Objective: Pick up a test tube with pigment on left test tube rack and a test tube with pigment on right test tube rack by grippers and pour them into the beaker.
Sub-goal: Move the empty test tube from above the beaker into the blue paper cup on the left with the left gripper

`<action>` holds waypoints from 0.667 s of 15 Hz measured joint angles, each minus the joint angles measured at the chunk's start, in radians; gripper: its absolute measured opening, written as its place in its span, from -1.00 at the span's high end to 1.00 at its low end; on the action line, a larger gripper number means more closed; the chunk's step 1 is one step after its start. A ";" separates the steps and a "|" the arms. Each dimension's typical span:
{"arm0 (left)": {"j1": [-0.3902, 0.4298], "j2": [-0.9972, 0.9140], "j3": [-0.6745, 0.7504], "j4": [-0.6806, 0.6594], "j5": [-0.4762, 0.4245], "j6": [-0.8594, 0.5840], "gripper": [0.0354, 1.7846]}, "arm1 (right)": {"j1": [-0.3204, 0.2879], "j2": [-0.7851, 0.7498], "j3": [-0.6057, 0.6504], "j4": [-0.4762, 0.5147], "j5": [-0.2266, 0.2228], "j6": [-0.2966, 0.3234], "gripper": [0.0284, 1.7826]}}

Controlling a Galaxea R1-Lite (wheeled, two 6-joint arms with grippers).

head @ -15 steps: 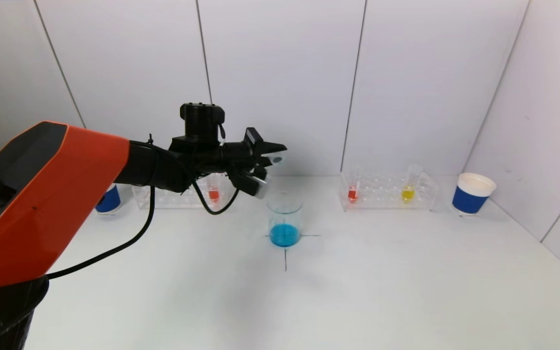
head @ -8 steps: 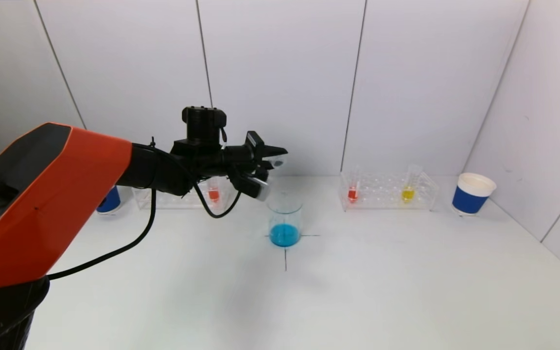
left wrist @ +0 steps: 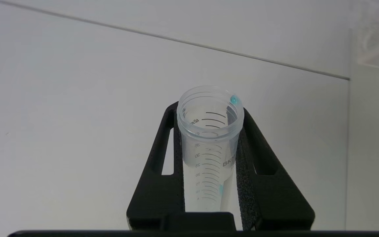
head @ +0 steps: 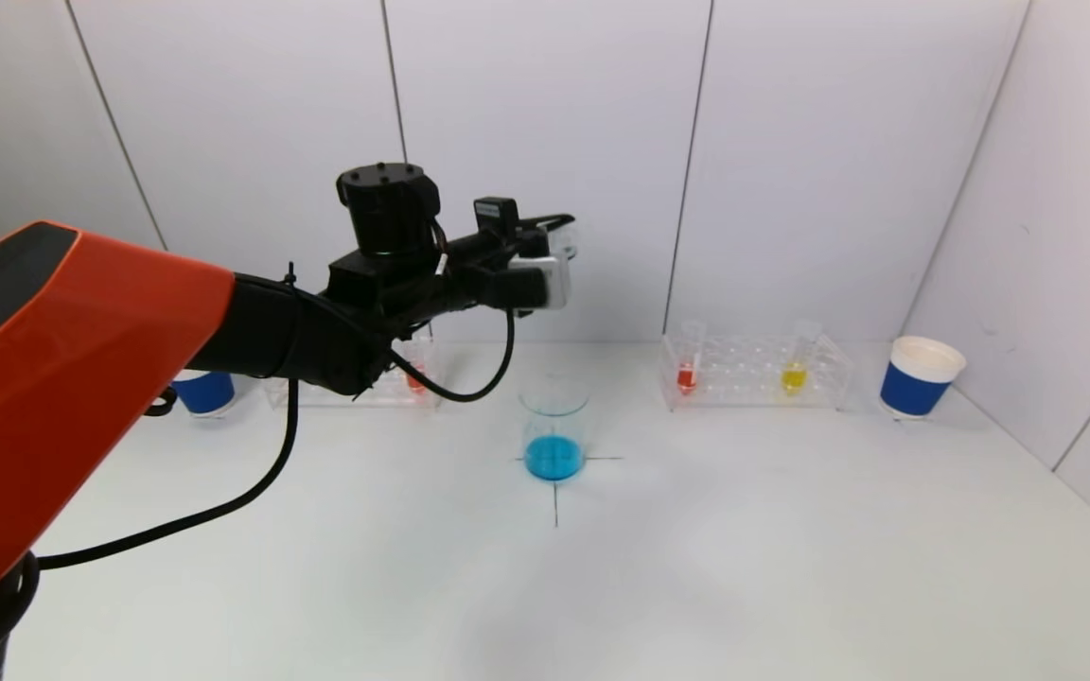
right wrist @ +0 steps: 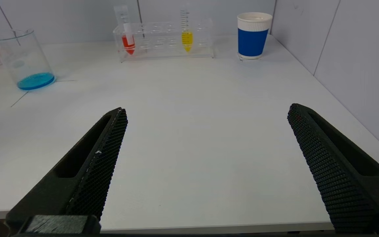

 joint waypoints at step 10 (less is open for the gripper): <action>-0.004 -0.279 0.007 0.171 0.651 -0.559 0.52 | 0.000 0.000 0.000 0.000 0.000 0.000 -0.99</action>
